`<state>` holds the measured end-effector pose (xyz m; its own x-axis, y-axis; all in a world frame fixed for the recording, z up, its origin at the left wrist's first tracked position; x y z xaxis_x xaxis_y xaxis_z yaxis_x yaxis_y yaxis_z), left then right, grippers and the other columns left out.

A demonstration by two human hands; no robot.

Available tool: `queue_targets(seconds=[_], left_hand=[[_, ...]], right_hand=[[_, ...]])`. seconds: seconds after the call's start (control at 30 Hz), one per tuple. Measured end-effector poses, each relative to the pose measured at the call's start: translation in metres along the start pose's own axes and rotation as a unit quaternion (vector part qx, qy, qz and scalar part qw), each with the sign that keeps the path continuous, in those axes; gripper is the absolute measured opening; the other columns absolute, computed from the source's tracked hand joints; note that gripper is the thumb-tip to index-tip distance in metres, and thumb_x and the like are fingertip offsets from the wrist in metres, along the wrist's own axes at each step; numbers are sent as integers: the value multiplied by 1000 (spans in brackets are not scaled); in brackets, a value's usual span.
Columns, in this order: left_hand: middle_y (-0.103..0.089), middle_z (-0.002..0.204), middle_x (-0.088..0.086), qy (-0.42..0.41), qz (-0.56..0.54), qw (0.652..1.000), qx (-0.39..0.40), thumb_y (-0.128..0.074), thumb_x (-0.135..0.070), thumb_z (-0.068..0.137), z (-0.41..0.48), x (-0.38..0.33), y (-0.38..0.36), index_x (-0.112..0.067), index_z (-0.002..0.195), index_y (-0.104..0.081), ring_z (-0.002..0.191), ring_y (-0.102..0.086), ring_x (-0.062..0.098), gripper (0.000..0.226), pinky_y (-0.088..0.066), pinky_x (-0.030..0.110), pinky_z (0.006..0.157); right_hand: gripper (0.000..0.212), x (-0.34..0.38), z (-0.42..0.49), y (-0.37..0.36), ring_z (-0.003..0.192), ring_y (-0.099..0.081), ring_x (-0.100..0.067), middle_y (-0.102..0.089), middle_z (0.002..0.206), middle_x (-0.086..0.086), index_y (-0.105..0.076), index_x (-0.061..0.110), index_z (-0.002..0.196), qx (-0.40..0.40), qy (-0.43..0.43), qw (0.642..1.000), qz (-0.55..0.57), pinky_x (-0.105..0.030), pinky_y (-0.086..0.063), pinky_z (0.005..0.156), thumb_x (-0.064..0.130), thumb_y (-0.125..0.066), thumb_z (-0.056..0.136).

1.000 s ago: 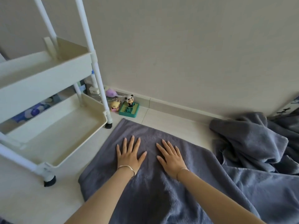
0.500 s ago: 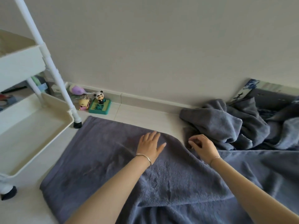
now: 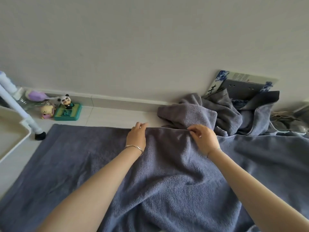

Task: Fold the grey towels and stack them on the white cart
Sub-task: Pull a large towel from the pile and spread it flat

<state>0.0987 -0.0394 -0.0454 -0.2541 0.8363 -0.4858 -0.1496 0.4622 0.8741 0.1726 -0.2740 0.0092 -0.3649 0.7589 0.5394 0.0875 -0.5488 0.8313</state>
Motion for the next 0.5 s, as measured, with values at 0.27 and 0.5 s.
queue_targets(seconds=[0.27, 0.5], left_hand=[[-43, 142, 14, -181, 2, 983, 29, -40, -24, 89, -64, -98, -27, -6, 139, -41, 128, -45, 29, 53, -35, 36, 107], [-65, 114, 4, -278, -18, 955, 102, -40, -40, 80, -122, -204, -101, -16, 115, -61, 99, -64, 21, 48, -53, 29, 84]], right_hand=[[29, -30, -51, 26, 88, -62, -12, -65, 104, 6, -67, 23, 104, -11, -44, 994, 99, -24, -50, 83, 2, -57, 86], [31, -129, -114, 94, 80, -60, -23, -63, 100, -4, -65, 22, 97, -39, -153, 984, 88, -40, -51, 84, -2, -69, 77]])
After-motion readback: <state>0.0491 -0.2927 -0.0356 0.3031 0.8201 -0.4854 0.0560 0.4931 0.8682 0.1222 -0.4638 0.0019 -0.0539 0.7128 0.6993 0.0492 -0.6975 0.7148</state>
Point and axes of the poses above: each hand's wrist, its own z-axis towards the middle knuckle, its own y-axis out of the back of the hand, x = y × z, the point moved 5 cm from there along z, towards the middle knuckle
